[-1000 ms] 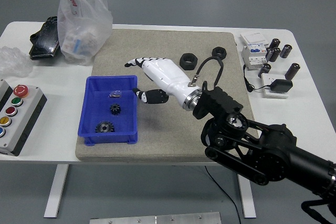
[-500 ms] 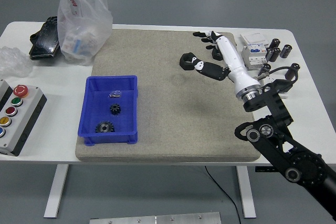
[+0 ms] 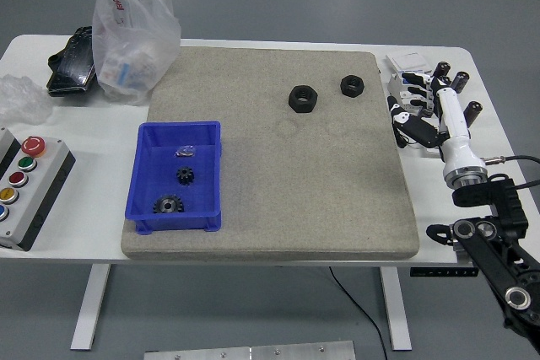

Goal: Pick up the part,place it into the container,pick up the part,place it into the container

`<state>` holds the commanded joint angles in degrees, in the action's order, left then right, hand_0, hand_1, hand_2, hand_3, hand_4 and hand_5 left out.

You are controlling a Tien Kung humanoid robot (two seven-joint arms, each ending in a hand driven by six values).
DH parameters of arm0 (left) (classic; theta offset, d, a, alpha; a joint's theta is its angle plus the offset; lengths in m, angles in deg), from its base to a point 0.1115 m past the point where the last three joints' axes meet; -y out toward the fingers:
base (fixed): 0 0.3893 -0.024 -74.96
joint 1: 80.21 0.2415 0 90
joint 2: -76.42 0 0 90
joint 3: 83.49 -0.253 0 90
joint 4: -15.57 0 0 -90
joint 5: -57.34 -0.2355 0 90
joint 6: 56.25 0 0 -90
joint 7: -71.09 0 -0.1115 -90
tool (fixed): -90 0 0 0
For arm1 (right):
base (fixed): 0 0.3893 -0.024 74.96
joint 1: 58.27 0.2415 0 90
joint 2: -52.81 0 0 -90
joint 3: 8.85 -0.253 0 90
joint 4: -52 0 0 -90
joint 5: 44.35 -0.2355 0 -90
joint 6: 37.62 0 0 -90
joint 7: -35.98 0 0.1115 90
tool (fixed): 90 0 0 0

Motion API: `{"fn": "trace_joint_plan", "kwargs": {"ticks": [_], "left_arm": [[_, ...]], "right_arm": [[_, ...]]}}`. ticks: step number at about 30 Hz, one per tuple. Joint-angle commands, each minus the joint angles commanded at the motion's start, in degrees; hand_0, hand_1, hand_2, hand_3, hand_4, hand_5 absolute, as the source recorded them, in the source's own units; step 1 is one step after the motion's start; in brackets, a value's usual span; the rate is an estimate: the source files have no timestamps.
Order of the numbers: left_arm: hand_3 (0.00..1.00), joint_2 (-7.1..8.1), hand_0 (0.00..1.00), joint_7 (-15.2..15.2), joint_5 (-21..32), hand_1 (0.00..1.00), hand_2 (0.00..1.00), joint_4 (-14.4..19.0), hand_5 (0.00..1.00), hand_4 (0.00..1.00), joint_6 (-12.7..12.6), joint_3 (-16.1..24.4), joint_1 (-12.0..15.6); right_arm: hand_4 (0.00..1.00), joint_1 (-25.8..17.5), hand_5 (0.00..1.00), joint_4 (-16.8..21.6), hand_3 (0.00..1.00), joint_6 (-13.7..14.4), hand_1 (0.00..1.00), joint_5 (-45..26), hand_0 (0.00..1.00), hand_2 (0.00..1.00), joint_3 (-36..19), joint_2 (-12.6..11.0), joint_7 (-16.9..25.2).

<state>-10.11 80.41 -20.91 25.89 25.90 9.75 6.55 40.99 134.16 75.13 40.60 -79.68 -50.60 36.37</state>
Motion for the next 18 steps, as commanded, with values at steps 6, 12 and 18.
{"fn": "trace_joint_plan", "kwargs": {"ticks": [6, 12, 18], "left_arm": [[0.748, 0.07, 0.744, -0.05, -0.02, 0.696, 0.696, 0.0, 0.525, 0.761, -0.05, 0.75, 0.02], [0.747, -0.04, 0.744, 0.49, -0.28, 0.696, 0.696, 0.0, 0.524, 0.76, -0.33, 1.68, 0.31], [0.746, -0.1, 0.744, 0.6, -0.26, 0.696, 0.696, 0.0, 0.522, 0.76, -0.39, 1.87, 0.25]], "right_arm": [[0.657, -0.43, 0.219, 0.01, 0.725, 0.1, 0.754, -0.42, 0.688, 0.786, -0.85, 0.39, 0.17], [0.643, 0.01, 0.221, -0.41, 0.722, 0.01, 0.753, -0.64, 0.688, 0.784, -0.82, 0.68, 0.15], [0.637, 0.94, 0.227, -0.36, 0.721, -0.05, 0.753, -0.13, 0.689, 0.784, -0.43, 1.14, 0.03]]}}
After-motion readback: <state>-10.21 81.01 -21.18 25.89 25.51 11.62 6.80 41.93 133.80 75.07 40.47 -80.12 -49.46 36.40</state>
